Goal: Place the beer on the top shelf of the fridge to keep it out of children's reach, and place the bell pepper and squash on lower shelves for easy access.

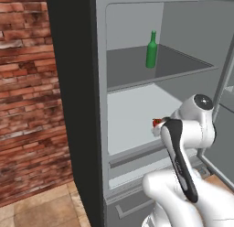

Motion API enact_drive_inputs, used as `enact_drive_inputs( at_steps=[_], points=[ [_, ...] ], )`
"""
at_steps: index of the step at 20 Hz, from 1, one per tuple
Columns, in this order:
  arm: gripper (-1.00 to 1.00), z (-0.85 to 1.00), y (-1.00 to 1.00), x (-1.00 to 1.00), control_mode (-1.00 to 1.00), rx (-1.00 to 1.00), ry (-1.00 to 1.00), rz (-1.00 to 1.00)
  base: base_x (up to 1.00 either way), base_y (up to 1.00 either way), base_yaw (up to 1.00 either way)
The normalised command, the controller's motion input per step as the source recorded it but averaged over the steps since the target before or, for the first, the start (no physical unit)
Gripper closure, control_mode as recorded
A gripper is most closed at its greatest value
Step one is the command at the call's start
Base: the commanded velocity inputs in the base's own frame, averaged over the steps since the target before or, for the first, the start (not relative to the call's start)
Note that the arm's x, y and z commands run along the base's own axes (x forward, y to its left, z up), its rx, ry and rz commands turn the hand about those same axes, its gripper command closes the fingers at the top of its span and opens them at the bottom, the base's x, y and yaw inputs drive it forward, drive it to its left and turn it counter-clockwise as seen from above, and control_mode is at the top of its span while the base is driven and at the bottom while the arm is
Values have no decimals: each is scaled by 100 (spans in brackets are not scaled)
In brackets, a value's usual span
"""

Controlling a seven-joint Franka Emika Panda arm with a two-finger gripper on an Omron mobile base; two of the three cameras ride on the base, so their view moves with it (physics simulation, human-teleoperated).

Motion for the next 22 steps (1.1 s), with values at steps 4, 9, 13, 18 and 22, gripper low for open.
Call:
enact_drive_inputs(
  at_steps=[4,9,13,18,22],
  points=[
    [100,-54,0,68,-100,0,0,0,0,0,0],
    [100,-51,0,64,-100,1,0,0,0,0,0],
    [100,-32,0,64,-100,4,0,0,0,0,0],
    [100,-25,0,62,-100,3,1,0,0,0,0],
    [100,-34,0,57,-100,0,2,0,0,0,0]
  ],
)
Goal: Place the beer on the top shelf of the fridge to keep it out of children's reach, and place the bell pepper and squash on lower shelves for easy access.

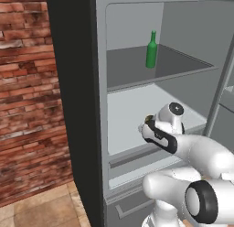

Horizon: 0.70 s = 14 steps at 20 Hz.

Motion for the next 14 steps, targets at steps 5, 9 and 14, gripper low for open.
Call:
enact_drive_inputs(
  at_steps=[5,9,14],
  points=[
    [100,-34,0,52,-100,0,0,0,0,0,0],
    [-100,-29,0,53,-100,0,0,0,0,0,0],
    [-100,-16,0,29,-100,0,0,1,0,0,0]
  ],
)
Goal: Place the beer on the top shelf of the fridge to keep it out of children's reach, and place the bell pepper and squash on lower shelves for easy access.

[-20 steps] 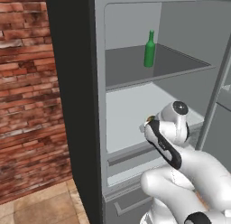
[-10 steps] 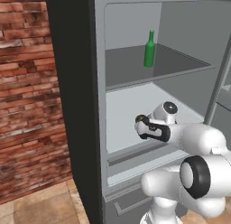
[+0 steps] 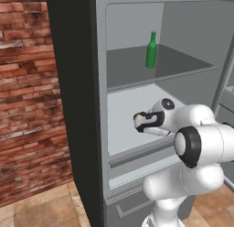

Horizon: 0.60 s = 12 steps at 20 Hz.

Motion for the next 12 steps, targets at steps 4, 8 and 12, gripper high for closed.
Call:
enact_drive_inputs(
  at_steps=[4,8,12],
  points=[
    [-100,-1,-9,-2,-100,0,0,0,0,0,0],
    [-100,0,-13,-40,-100,0,0,0,0,0,0],
    [-100,12,0,-74,-100,0,0,0,0,0,0]
  ],
)
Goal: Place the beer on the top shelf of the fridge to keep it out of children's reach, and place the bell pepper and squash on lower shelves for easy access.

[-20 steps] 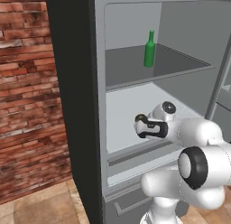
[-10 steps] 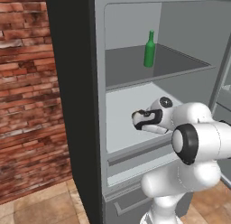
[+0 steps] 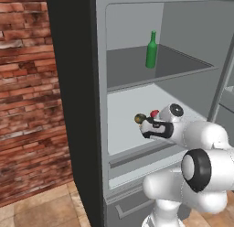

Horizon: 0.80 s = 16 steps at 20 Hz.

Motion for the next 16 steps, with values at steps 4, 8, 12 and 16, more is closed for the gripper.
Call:
enact_drive_inputs(
  at_steps=[4,8,12,16],
  points=[
    [-100,27,-1,-87,-100,0,0,0,0,0,0],
    [-100,42,-29,-82,-100,0,0,0,0,0,0],
    [-100,48,-41,-84,-100,0,0,0,0,0,0],
    [-100,30,-20,-99,-100,0,-3,0,0,0,0]
  ],
)
